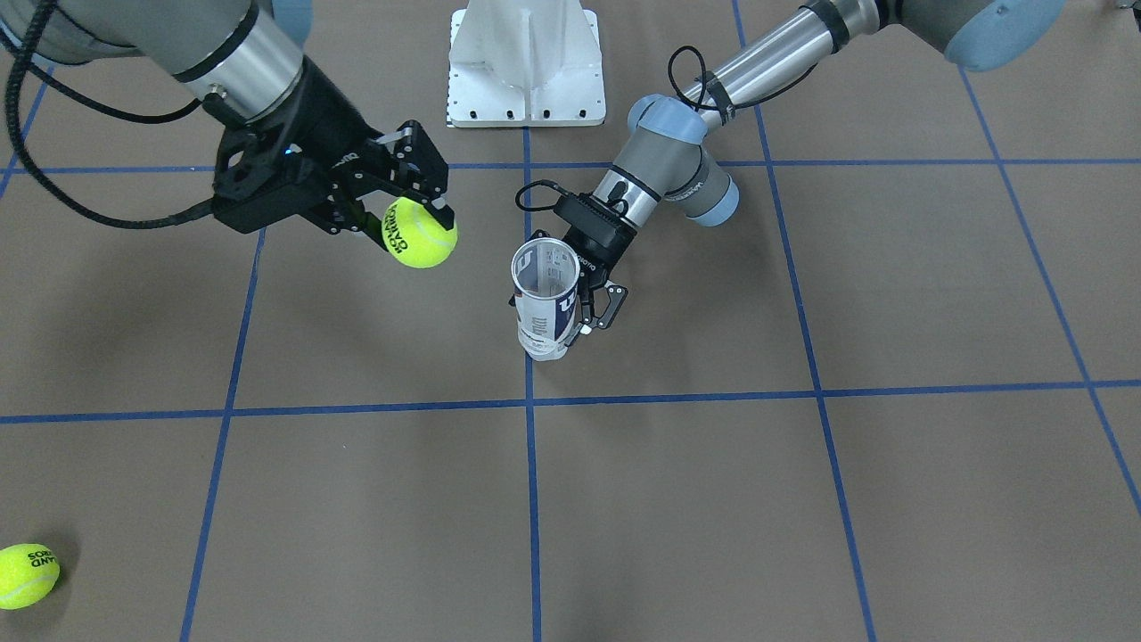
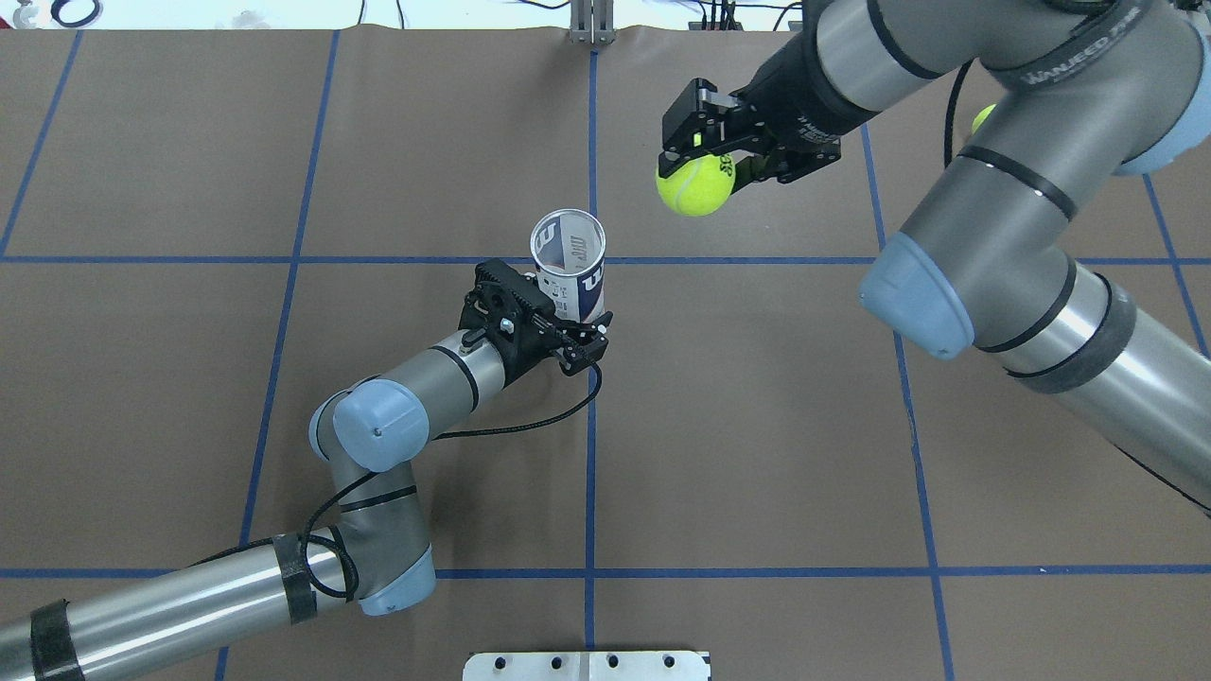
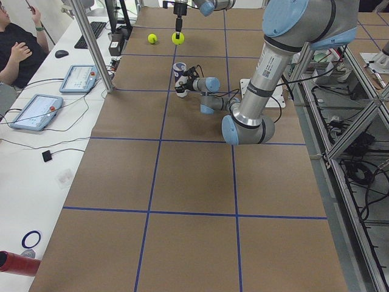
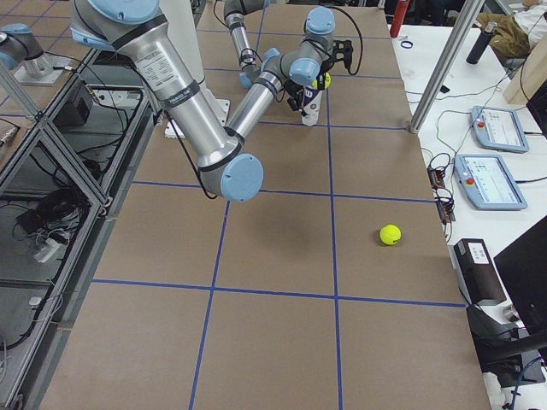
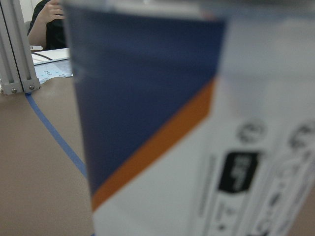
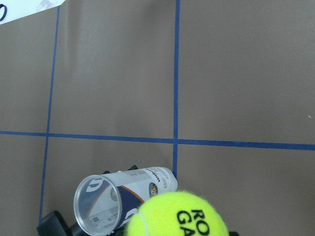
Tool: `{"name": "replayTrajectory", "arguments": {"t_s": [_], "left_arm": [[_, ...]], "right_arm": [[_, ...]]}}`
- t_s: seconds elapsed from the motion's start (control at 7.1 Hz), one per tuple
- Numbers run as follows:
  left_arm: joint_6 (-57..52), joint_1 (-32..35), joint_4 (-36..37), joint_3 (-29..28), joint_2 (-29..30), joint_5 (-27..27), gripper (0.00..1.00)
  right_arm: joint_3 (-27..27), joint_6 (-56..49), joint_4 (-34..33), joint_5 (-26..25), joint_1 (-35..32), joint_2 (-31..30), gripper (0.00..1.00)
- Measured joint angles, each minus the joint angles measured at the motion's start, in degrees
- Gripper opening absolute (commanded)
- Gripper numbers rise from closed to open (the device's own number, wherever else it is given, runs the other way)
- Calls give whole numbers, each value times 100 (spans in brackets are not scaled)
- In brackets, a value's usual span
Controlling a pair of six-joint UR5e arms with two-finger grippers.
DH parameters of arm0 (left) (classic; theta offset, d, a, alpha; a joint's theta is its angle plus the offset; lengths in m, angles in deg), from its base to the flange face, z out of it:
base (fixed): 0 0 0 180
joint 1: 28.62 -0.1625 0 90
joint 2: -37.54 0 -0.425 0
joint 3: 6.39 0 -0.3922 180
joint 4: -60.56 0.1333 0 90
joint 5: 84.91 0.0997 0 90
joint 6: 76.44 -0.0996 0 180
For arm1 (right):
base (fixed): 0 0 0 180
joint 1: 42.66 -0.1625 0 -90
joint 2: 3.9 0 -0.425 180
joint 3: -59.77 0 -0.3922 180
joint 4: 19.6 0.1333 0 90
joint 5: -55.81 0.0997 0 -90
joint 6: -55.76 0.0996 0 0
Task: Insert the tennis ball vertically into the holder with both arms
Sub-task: 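Carry the yellow ball with the right gripper over the can's open top, then lower the ball into the can's mouth with the right gripper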
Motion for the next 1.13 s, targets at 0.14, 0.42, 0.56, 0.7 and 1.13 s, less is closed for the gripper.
{"name": "replayTrajectory", "arguments": {"t_s": [0.14,0.42,0.56,0.7,1.13], "left_arm": [[2,-3,-4,2,-2,0,99],[3,-6,-7,6,6,1,99],[3,-5,-10,10,8,6,98],[3,-4,-13,14,8,8,91],[3,1,-182,9,-19,66,74]], "right_arm": [[130,73,-270,-229,184,381,0],[588,144,-523,-443,381,973,0],[776,156,-549,-542,464,1119,0],[861,160,-560,-614,536,1171,0],[923,162,-566,-734,660,1147,0]]}}
